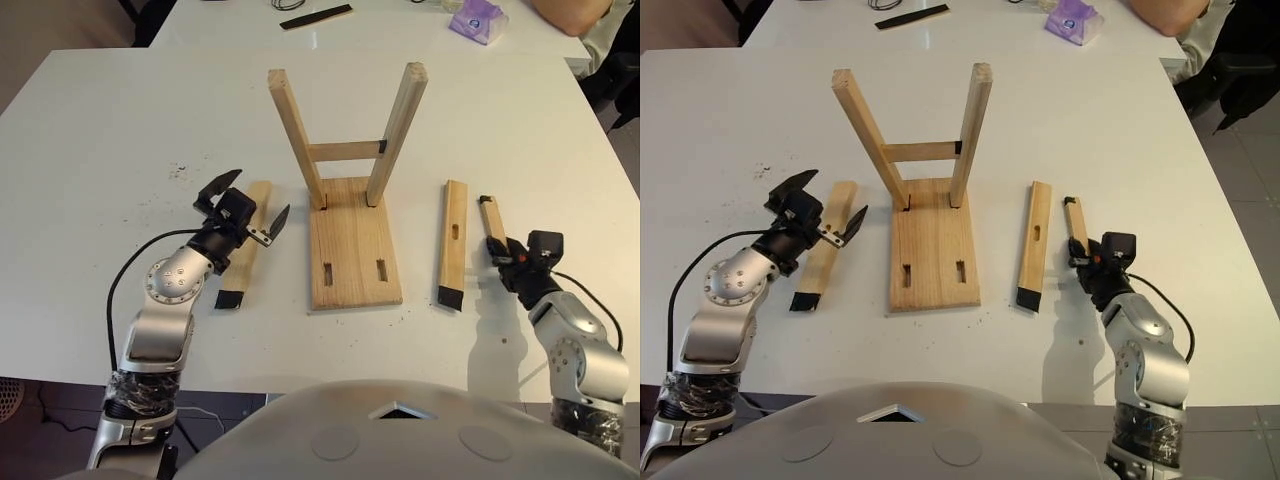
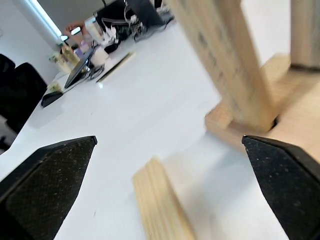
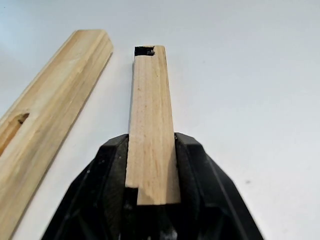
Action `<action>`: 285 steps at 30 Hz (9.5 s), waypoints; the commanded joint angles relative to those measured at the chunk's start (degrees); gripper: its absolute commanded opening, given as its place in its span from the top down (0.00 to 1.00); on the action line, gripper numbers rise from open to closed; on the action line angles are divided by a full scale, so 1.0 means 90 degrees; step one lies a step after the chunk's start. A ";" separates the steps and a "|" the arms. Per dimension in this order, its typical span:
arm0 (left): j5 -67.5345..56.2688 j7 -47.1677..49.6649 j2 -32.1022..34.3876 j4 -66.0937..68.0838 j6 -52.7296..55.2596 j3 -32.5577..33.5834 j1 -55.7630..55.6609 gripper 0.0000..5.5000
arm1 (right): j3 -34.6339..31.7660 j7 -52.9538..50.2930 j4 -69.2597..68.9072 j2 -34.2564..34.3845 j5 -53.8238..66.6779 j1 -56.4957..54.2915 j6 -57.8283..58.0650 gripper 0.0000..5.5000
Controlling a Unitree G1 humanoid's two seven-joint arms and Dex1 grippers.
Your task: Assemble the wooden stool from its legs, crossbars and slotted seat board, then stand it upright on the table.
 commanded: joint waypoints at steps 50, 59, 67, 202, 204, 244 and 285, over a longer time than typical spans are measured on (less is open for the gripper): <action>-0.7211 -0.1139 0.1296 -0.2089 0.3318 -0.0230 -0.2419 0.76 | 0.1492 0.3784 -0.1032 -0.2431 0.5187 -0.3562 0.1204 0.76; -0.6806 -0.1537 0.1632 -0.1560 0.3157 0.0293 -0.2320 0.76 | 0.1463 0.3343 -0.0993 -0.2393 0.4951 -0.3323 0.1352 0.55; -0.4714 -0.3391 0.3389 0.0179 0.2114 0.1524 -0.1166 0.76 | 0.0595 0.2697 -0.1184 -0.2324 0.4907 -0.2561 0.1031 0.55; -0.2890 -0.2395 0.2473 0.0029 0.1290 -0.0480 0.2098 0.45 | 0.1674 0.2418 -0.1396 -0.2038 0.2117 -0.2082 -0.0116 0.55; -0.2695 -0.2375 0.2102 0.0240 0.0968 -0.0659 0.1962 0.45 | 0.1809 0.2353 -0.1298 -0.1961 0.1945 -0.2182 -0.0191 0.55; -0.1858 -0.3714 0.2986 0.2528 0.0617 0.0522 -0.0109 0.30 | 0.1849 0.2223 -0.1479 -0.1912 0.1673 -0.1831 -0.0284 0.55; -0.8310 -0.1701 0.1671 -0.1804 0.3638 0.1601 -0.2316 0.63 | 0.0956 0.2154 -0.2052 -0.2435 0.6584 -0.3456 0.1012 0.33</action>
